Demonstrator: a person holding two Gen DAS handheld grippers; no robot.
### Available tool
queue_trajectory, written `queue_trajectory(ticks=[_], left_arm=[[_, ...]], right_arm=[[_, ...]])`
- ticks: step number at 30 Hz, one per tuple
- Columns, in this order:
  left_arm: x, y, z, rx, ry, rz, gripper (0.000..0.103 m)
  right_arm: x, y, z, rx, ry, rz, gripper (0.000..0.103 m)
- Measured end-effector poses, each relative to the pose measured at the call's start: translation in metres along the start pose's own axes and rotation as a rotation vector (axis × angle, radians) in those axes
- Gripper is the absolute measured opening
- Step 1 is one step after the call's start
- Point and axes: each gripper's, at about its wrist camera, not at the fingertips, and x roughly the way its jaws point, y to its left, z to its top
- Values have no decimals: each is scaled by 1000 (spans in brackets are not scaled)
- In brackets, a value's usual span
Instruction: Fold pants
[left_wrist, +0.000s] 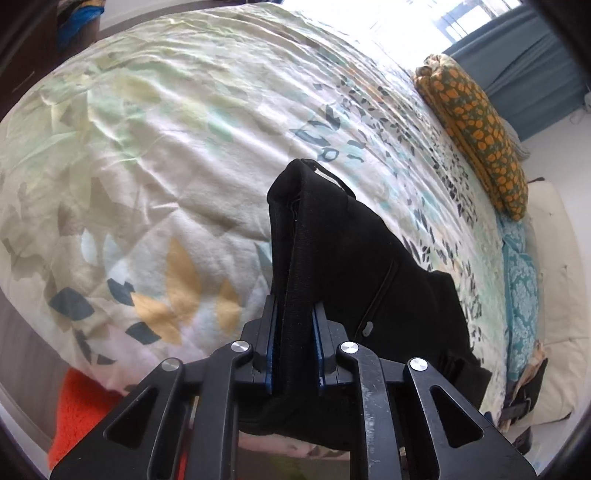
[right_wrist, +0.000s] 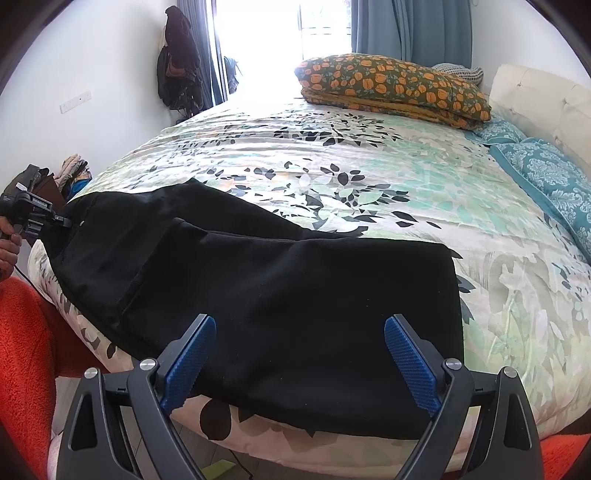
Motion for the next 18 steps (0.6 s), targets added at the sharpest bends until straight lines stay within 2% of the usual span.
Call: queue_trajectory(ticks=[3, 6, 8, 9, 10, 13, 14, 16, 18], left_arm=[[-29, -17, -11, -34, -30, -144, 12], [-48, -54, -27, -12, -23, -280, 11], [-52, -87, -41, 38, -4, -335, 11], [-51, -105, -49, 72, 6, -348, 11], [-48, -124, -57, 103, 17, -359, 11], [-30, -176, -87, 192, 58, -373, 11], [-22, -192, -99, 229, 69, -366, 11], [1, -221, -123, 291, 95, -345, 11], [28, -249, -147, 376, 110, -308, 12]], right_arm=[[-2, -4, 1, 21, -8, 7, 93], [-5, -9, 3, 50, -20, 14, 93], [-6, -14, 4, 82, -23, 40, 93], [-6, -18, 5, 114, -26, 85, 93], [-6, -24, 6, 168, -32, 167, 93], [9, -41, 7, 445, 10, 534, 93], [15, -43, 8, 521, 23, 613, 93], [30, -44, 10, 617, 51, 724, 93], [44, -45, 10, 674, 74, 764, 93]])
